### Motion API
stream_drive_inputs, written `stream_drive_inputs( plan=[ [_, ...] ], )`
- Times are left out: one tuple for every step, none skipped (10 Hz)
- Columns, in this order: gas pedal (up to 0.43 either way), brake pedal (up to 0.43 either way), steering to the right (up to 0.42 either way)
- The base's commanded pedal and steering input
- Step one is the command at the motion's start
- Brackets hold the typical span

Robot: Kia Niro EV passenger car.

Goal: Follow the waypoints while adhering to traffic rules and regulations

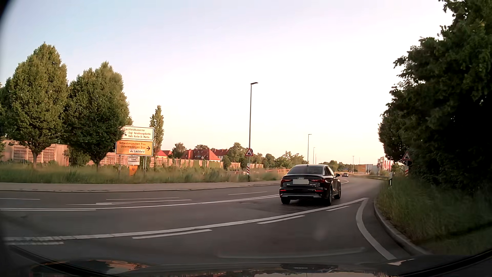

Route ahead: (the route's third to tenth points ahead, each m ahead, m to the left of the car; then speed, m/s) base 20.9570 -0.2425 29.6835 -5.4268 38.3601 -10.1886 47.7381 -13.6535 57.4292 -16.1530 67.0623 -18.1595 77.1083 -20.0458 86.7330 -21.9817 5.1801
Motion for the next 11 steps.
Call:
stream_drive_inputs(
  plan=[
    [0.268,0.018,0.052],
    [0.311,0.018,0.066],
    [0.331,0.018,0.086],
    [0.339,0.018,0.101],
    [0.339,0.018,0.116],
    [0.339,0.018,0.129],
    [0.339,0.018,0.144],
    [0.350,0.018,0.156],
    [0.350,0.018,0.166],
    [0.350,0.018,0.169],
    [0.350,0.018,0.169]
  ],
)
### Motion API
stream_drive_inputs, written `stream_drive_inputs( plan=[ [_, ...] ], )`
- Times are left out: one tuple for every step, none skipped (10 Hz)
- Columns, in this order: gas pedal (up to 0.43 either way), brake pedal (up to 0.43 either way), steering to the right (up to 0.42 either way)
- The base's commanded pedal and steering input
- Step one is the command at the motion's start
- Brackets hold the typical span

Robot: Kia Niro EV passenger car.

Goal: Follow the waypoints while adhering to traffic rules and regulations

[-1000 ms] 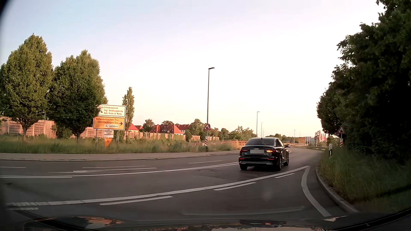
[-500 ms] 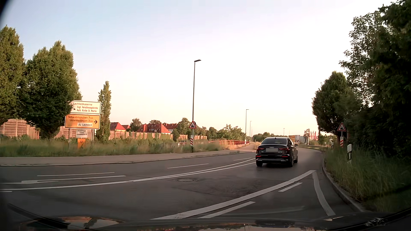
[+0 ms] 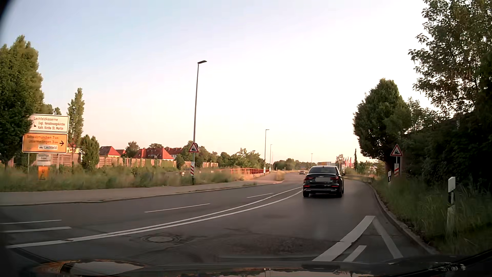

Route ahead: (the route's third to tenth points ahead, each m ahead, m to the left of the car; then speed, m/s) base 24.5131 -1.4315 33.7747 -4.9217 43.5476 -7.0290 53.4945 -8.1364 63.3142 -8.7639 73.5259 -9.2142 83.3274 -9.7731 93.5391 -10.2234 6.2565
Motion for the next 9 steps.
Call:
stream_drive_inputs(
  plan=[
    [0.350,0.018,0.168],
    [0.350,0.018,0.166],
    [0.350,0.018,0.156],
    [0.350,0.012,0.140],
    [0.350,0.018,0.117],
    [0.350,0.018,0.095],
    [0.350,0.012,0.088],
    [0.350,0.012,0.085],
    [0.350,0.018,0.081]
  ],
)
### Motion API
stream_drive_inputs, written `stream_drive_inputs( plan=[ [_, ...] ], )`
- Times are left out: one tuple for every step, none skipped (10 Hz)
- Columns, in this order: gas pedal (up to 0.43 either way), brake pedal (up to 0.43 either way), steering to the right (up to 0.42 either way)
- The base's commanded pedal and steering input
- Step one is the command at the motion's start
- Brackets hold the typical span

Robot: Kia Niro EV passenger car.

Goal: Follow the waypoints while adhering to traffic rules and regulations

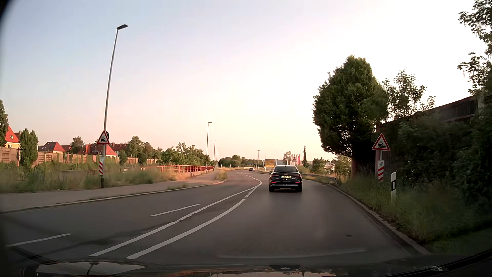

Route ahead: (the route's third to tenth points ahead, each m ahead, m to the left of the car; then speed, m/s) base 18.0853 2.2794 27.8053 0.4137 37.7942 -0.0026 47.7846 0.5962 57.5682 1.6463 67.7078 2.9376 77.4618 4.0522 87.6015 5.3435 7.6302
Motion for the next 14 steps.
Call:
stream_drive_inputs(
  plan=[
    [0.350,0.018,0.066],
    [0.350,0.012,0.053],
    [0.350,0.018,0.045],
    [0.350,0.018,0.041],
    [0.350,0.018,0.031],
    [0.350,0.018,0.020],
    [0.350,0.018,0.011],
    [0.350,0.012,0.009],
    [0.350,0.018,0.005],
    [0.350,0.018,0.005],
    [0.350,0.018,0.005],
    [0.350,0.012,0.005],
    [0.350,0.018,0.004],
    [0.350,0.018,0.003]
  ],
)
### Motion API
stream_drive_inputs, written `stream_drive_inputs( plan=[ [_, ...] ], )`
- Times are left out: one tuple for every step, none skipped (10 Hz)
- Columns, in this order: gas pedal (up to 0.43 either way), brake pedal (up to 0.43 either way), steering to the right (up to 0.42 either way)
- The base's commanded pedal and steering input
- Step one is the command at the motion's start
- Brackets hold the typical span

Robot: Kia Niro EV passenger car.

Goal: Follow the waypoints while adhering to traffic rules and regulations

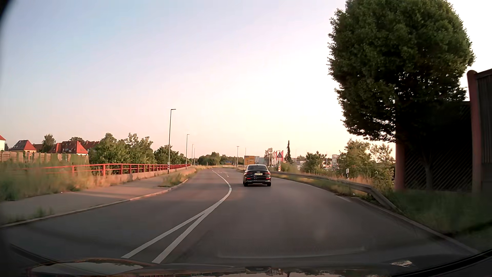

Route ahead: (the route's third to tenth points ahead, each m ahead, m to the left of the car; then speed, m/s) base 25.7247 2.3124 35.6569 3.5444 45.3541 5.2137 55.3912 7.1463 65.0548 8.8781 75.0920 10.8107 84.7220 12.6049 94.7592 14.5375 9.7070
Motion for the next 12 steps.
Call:
stream_drive_inputs(
  plan=[
    [0.350,0.018,0.002],
    [0.350,0.012,-0.001],
    [0.350,0.018,-0.006],
    [0.350,0.018,-0.010],
    [0.350,0.012,-0.015],
    [0.358,0.018,-0.019],
    [0.358,0.012,-0.023],
    [0.370,0.018,-0.023],
    [0.370,0.018,-0.023],
    [0.370,0.018,-0.023],
    [0.370,0.012,-0.022],
    [0.370,0.012,-0.022]
  ],
)
